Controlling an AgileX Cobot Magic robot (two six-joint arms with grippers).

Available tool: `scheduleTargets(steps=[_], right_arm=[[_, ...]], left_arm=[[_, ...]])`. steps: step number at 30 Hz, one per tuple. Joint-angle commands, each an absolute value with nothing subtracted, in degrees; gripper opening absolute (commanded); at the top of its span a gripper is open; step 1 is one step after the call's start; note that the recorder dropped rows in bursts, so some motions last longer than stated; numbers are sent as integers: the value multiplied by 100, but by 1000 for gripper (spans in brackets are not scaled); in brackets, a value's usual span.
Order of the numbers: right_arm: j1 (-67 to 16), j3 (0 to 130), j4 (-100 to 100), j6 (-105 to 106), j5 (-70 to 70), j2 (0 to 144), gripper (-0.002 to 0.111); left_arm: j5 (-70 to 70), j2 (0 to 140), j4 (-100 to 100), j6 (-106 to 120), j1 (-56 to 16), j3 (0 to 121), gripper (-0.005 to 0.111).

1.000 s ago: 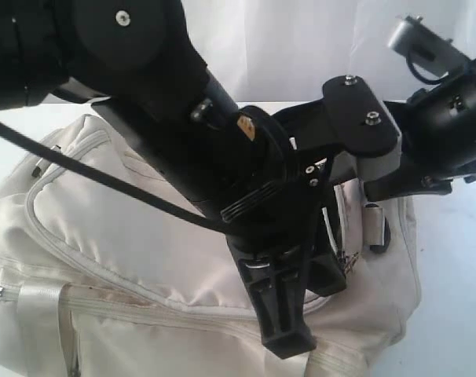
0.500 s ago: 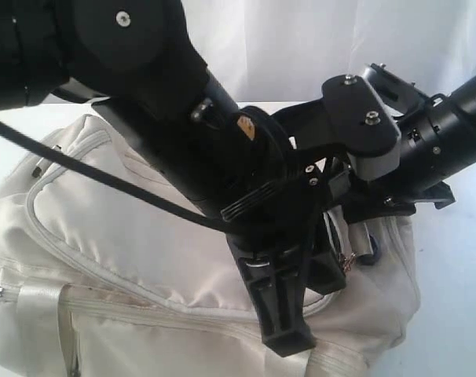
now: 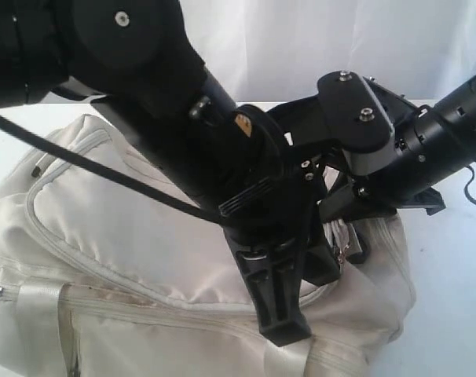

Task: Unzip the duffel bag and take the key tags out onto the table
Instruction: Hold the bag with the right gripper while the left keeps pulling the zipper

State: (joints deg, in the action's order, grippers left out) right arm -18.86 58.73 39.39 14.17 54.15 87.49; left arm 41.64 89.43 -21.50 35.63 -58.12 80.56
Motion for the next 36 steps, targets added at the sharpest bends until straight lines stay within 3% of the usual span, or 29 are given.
scheduleTargets(steps=[1, 26, 36], right_arm=[[-1877, 5869, 3876, 1407, 4931, 8779, 0], [-1532, 6332, 3752, 1370, 4817, 8939, 0], [-1532, 6332, 3752, 1370, 4765, 8939, 0]], left_arm=[[4333, 8846, -2385, 3596, -5835, 8041, 0], [5051, 8811, -2623, 3469, -5835, 7478, 0], [4951, 8046, -2866, 3496, -5835, 7478, 0]])
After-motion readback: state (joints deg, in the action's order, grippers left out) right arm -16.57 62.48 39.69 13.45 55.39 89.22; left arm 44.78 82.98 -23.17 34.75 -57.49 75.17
